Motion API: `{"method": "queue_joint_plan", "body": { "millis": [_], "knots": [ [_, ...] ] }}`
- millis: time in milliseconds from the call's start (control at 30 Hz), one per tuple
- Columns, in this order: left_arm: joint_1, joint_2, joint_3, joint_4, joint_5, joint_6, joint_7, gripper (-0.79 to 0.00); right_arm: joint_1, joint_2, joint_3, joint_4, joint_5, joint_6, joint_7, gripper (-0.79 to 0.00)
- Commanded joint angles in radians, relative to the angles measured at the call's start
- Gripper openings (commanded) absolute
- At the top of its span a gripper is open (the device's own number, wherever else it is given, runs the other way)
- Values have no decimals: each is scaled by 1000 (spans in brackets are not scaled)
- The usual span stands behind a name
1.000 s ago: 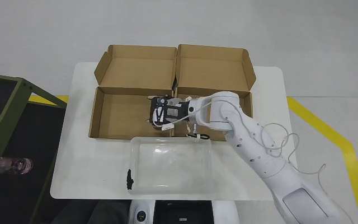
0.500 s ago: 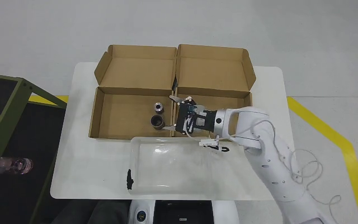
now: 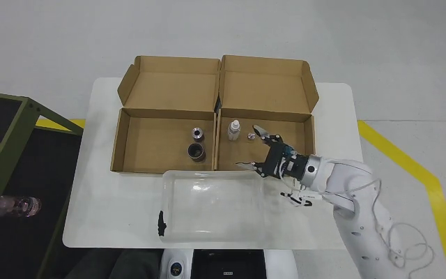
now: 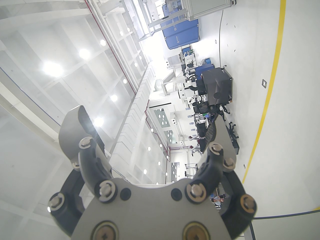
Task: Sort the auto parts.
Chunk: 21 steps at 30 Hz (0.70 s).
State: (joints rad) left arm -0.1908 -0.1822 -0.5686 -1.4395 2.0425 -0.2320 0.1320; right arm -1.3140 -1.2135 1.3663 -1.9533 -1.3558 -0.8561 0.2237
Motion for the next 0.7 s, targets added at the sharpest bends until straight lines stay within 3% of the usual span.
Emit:
{"method": "queue_joint_plan", "body": {
  "millis": [0,667],
  "knots": [
    [0,0,0,0,0,0,0,0,-32,5,32,-5,-16,9,-36,-166],
    [0,0,0,0,0,0,0,0,-350,42,288,-47,-134,134,-357,-58]
  ]
}}
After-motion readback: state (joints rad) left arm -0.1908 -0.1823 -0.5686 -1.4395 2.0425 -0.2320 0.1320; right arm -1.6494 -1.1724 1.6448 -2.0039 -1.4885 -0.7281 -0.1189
